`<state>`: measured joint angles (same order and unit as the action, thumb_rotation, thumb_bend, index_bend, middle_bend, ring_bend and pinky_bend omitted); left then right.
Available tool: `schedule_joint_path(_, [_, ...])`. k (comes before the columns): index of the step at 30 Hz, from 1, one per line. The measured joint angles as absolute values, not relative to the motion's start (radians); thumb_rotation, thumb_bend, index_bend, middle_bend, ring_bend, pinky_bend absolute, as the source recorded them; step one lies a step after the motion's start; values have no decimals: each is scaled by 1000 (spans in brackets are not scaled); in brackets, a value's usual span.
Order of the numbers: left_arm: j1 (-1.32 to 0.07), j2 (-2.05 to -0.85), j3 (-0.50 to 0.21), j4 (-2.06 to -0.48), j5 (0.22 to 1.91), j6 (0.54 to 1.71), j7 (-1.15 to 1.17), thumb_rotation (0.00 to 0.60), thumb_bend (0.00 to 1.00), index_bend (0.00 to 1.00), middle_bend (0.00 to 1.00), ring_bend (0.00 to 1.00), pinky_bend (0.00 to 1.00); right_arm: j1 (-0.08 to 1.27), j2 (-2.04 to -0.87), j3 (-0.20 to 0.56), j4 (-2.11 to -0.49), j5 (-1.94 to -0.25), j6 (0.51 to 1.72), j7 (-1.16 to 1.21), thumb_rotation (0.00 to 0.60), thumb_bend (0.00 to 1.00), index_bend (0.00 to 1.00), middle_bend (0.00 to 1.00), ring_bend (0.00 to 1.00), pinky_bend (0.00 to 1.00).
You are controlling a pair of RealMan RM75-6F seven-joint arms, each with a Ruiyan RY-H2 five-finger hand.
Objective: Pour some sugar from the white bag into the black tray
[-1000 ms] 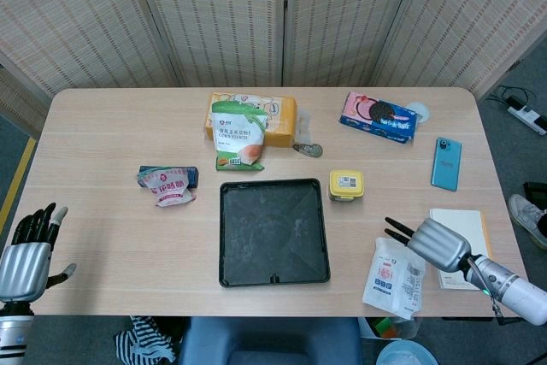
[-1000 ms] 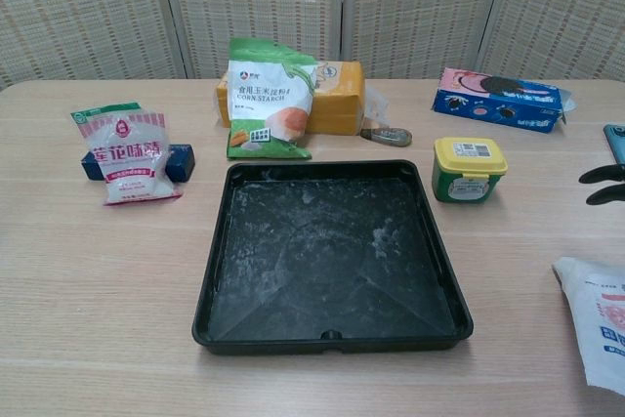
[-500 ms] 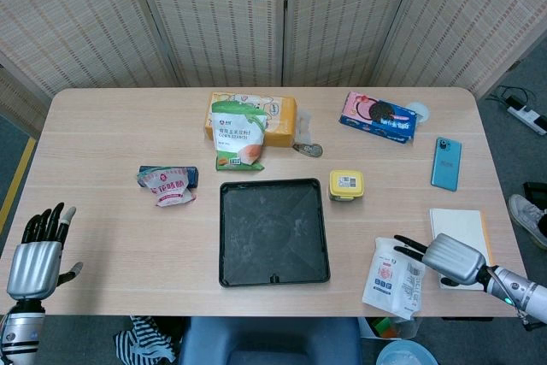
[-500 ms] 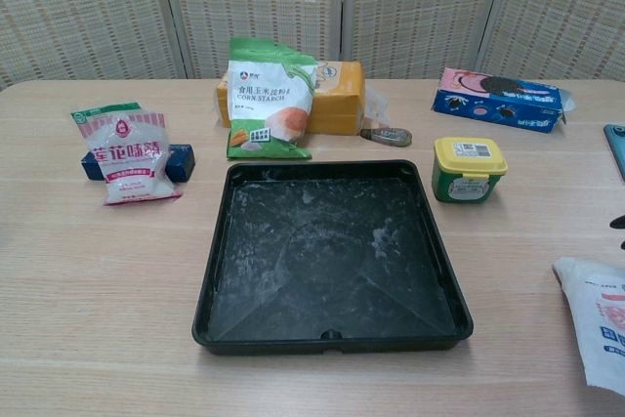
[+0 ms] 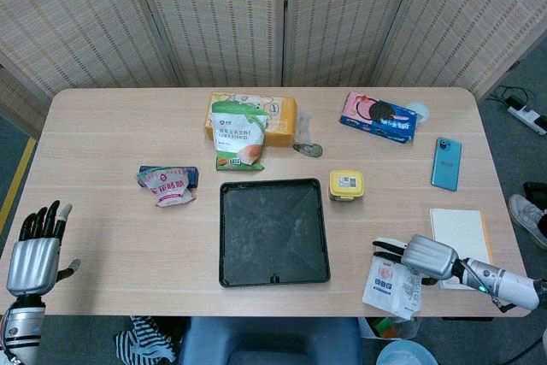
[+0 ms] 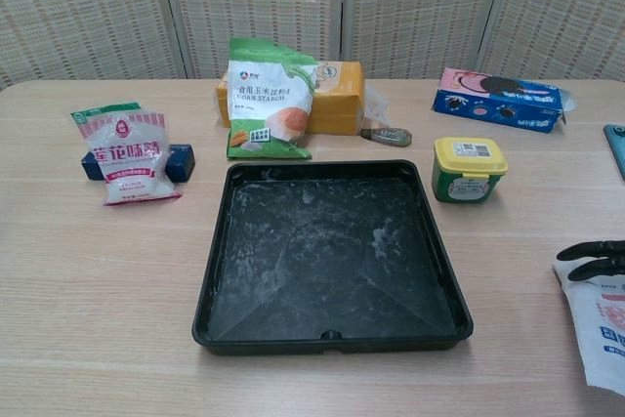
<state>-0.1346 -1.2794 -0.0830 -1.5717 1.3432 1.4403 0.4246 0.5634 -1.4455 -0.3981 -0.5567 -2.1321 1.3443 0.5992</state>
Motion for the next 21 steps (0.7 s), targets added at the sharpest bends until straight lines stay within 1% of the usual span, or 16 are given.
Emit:
schedule_joint_path(7, [-138,-1277,-87,-1568,1328,1432,420,600,182,0,24,77,130,587,-1493,-430,-503,-2132,1308,646,600,195,0,0,713,943])
schedule_joint_path(11, [-139,-1273,-88,-1568,1326,1432,413,600,182,0,24,77,130,593,-1512,-438,-495,-2120,1281,667,600,187,0,10,738,954])
schedule_joint_path(12, [-139,-1272,-88,-1569,1327,1433,411,600,182,0,24,76,130,593,-1518,-439,-492,-2114,1283,675,600,186,0,24,742,960])
schedule_joint_path(13, [-138,-1271,-88,-1569,1328,1434,408,600,182,0,24,76,130,592,-1522,-439,-490,-2110,1287,680,600,186,0,61,750,966])
schedule_joint_path(14, [-138,-1269,-87,-1569,1328,1434,405,600,182,0,24,76,130,590,-1525,-439,-487,-2107,1292,683,600,186,0,130,759,972])
schedule_joint_path(15, [-138,-1268,-87,-1569,1328,1434,404,600,182,0,24,76,130,588,-1529,-438,-483,-2103,1296,685,600,186,0,170,764,975])
schedule_joint_path(16, [-138,-1268,-87,-1570,1327,1434,403,600,182,0,24,76,130,585,-1534,-438,-477,-2098,1301,687,600,185,26,247,777,984])
schedule_joint_path(17, [-138,-1267,-87,-1570,1327,1433,402,600,182,0,24,76,130,582,-1537,-436,-474,-2094,1304,687,600,186,93,316,792,992])
schedule_joint_path(18, [-138,-1266,-86,-1571,1327,1432,401,600,182,0,24,77,130,579,-1541,-433,-472,-2090,1310,687,600,186,161,367,806,998])
schedule_joint_path(20, [-139,-1264,-84,-1573,1330,1432,400,600,182,0,24,77,130,570,-1555,-426,-458,-2077,1324,689,600,186,344,485,831,1000])
schedule_joint_path(21, [-139,-1263,-83,-1574,1331,1432,399,600,181,0,24,77,130,565,-1562,-422,-452,-2071,1330,691,600,185,406,526,837,1000])
